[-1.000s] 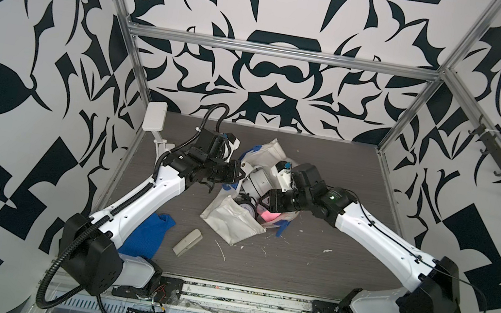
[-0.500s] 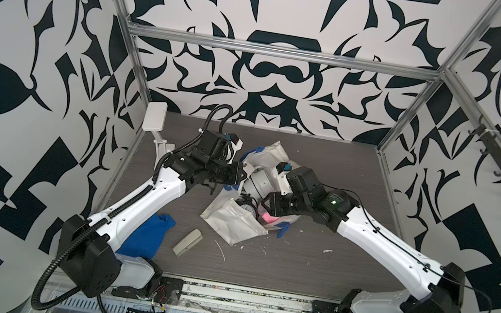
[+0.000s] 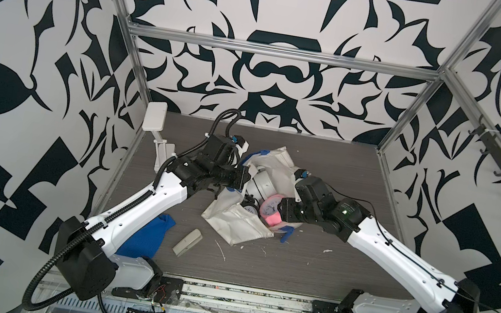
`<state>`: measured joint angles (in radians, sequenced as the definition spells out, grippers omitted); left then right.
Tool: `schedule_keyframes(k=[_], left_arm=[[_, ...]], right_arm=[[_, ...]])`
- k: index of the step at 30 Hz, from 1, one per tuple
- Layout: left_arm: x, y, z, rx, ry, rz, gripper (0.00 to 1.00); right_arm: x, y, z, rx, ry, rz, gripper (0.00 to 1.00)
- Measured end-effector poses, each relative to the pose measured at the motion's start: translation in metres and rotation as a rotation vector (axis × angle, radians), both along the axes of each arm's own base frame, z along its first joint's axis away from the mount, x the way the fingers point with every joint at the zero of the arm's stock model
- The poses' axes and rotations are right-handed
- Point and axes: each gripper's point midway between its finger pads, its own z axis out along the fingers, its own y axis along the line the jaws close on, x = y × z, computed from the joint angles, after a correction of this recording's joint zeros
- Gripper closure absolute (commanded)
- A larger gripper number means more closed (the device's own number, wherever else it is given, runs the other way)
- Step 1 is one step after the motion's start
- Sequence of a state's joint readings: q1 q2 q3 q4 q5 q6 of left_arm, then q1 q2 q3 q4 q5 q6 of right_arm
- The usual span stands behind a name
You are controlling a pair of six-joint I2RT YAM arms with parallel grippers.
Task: Take the alarm clock out of the canvas bag
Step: Pick up the alarm from the canvas bag.
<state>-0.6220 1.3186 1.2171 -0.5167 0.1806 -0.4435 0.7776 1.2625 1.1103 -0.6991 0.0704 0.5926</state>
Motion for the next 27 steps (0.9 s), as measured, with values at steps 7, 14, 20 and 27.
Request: schedule_keyframes(k=[7,14,20,27], left_arm=[[0.001,0.0,0.0,0.002,-0.003,0.003,1.0],[0.002,0.001,-0.002,0.003,-0.013,0.004,1.0],[0.001,0.001,-0.002,0.001,-0.019,0.002,1.0],[0.002,0.002,-0.003,0.004,-0.023,0.008,1.0]], right_arm=[[-0.002,-0.01,-0.023,0.028,0.092,-0.096,0.36],[0.003,-0.008,-0.04,0.055,0.162,-0.161,0.34],[0.008,0.001,-0.058,0.075,0.232,-0.186,0.35],[0.012,0.017,-0.066,0.141,0.271,-0.185,0.36]])
